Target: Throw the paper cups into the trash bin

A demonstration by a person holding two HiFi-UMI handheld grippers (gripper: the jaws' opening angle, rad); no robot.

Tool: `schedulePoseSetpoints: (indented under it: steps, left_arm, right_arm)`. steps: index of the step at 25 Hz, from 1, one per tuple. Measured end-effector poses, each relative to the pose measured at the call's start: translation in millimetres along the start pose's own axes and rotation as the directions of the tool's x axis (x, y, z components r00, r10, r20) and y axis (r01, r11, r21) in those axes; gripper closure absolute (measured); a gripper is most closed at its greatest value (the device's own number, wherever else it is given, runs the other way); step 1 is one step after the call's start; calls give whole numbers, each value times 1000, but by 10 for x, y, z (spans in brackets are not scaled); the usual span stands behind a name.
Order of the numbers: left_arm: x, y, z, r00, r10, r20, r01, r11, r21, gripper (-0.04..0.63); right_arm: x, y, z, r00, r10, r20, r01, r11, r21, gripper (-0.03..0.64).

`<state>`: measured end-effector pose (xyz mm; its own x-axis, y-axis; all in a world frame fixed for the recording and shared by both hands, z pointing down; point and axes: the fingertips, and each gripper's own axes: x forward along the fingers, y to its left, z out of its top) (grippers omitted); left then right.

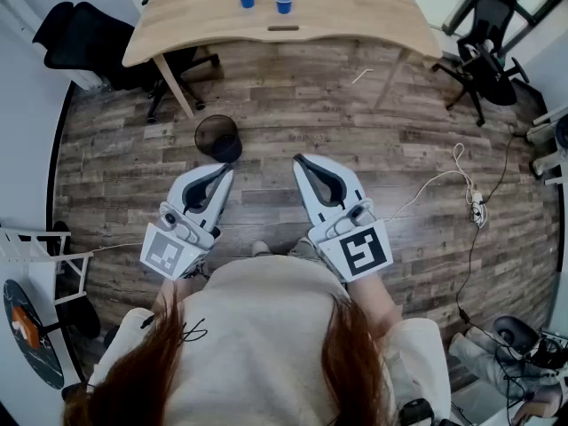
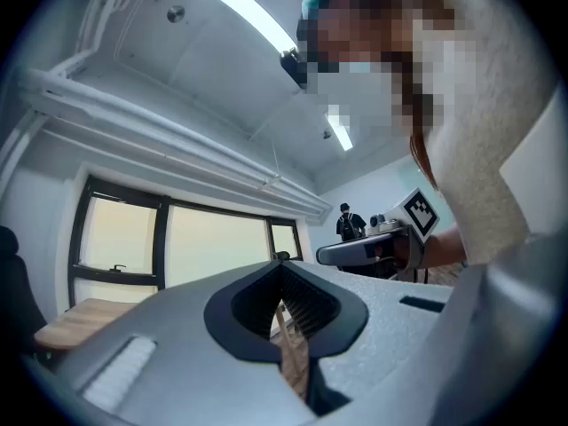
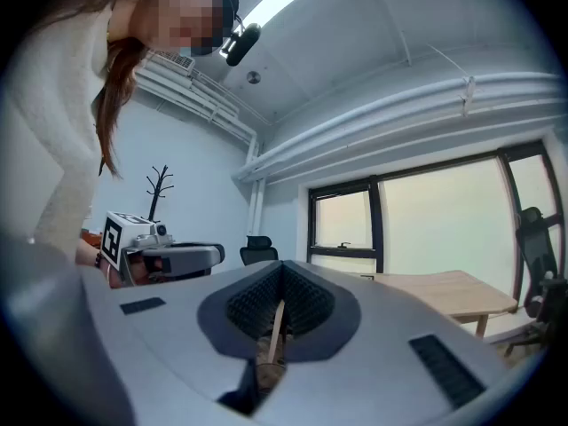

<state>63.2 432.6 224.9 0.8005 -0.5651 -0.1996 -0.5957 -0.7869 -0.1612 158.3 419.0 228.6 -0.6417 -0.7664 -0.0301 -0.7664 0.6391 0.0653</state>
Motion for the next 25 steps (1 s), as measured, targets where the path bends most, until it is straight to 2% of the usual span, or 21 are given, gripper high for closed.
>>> schedulePoseSetpoints:
  steps: [4, 9, 13, 20, 25]
  left_arm:
    - [-77, 104, -90, 999, 18, -42, -18, 1000, 4, 592]
    - [-165, 209, -56, 1000, -11, 14, 11, 1000, 4, 592]
    - [-286, 276, -119, 1000, -21, -14, 21, 1000, 0, 592]
    - [-409, 344, -123, 997, -72, 5, 72, 997, -24, 592]
    - [-427, 408, -149, 998, -68, 12, 68, 997, -39, 592]
  right_arm:
    - [85, 67, -25, 1000, -5, 1, 5, 1000, 5, 606]
    - [209, 151, -60, 1000, -16, -10, 16, 1000, 9, 606]
    - [288, 243, -76, 999, -34, -3, 34, 999, 15, 606]
    - [458, 353, -53, 994, -109, 9, 109, 994, -3, 606]
    - [530, 418, -94, 996, -92, 5, 92, 996, 19, 606]
